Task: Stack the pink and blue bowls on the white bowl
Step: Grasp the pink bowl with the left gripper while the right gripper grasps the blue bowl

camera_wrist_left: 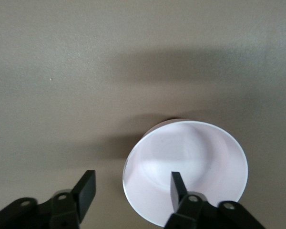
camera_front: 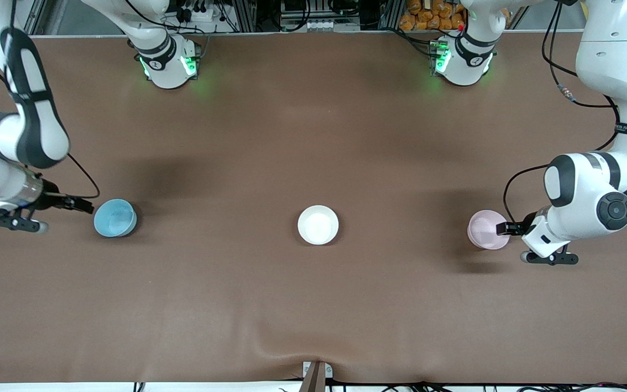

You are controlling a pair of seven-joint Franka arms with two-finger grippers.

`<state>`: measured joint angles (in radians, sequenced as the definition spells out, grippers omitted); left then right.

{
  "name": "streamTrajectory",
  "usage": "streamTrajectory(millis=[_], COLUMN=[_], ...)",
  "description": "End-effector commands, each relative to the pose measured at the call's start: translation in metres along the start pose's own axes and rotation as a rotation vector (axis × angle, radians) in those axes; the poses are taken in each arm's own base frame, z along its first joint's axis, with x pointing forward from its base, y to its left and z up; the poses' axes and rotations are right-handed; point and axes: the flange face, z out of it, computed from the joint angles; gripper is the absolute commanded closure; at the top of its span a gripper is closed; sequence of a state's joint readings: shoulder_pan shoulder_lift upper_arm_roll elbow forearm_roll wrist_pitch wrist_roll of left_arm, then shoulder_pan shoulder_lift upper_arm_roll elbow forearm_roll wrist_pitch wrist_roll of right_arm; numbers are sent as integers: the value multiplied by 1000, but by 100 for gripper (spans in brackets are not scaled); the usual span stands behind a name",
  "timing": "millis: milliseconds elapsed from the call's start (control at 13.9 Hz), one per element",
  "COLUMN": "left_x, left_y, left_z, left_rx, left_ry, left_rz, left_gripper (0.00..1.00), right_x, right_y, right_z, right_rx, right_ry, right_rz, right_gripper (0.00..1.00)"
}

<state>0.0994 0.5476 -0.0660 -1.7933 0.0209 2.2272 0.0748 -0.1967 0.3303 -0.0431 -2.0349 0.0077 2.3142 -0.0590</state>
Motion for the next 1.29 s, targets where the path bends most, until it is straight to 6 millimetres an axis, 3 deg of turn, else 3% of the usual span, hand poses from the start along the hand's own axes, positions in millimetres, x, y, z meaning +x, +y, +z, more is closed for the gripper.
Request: streamTrajectory(millis=[0, 144, 215, 431, 503, 646, 790, 862, 933, 1149, 1221], left_x=[-5, -6, -6, -6, -7, -7, -6, -6, -6, -1, 1], left_y=[0, -2, -10, -11, -11, -11, -9, -8, -6, 8, 23], left_z=[7, 9, 13, 17, 17, 18, 18, 17, 17, 3, -7], left_rx=[3, 2, 0, -1, -1, -1, -4, -15, -37, -58, -74], left_ry=[20, 19, 14, 11, 10, 10, 9, 13, 13, 31, 37], left_rz=[18, 15, 5, 4, 4, 3, 4, -6, -24, -21, -1], left_gripper=[45, 66, 72, 76, 81, 86, 100, 100, 100, 100, 100], right_x=[3, 4, 1, -6, -7, -8, -8, -8, -9, -8, -8], right_y=[3, 8, 11, 11, 12, 12, 12, 12, 12, 12, 12], right_z=[28, 49, 58, 71, 76, 81, 82, 82, 82, 80, 75], right_rx=[4, 5, 7, 10, 13, 16, 17, 19, 29, 64, 64], right_ry=[-15, -12, -30, -56, -65, -71, -73, -74, -73, -71, -66], right_rz=[-5, 5, 14, 19, 23, 25, 33, 35, 50, 86, 84], right_gripper=[0, 0, 0, 0, 0, 27, 66, 89, 100, 100, 100])
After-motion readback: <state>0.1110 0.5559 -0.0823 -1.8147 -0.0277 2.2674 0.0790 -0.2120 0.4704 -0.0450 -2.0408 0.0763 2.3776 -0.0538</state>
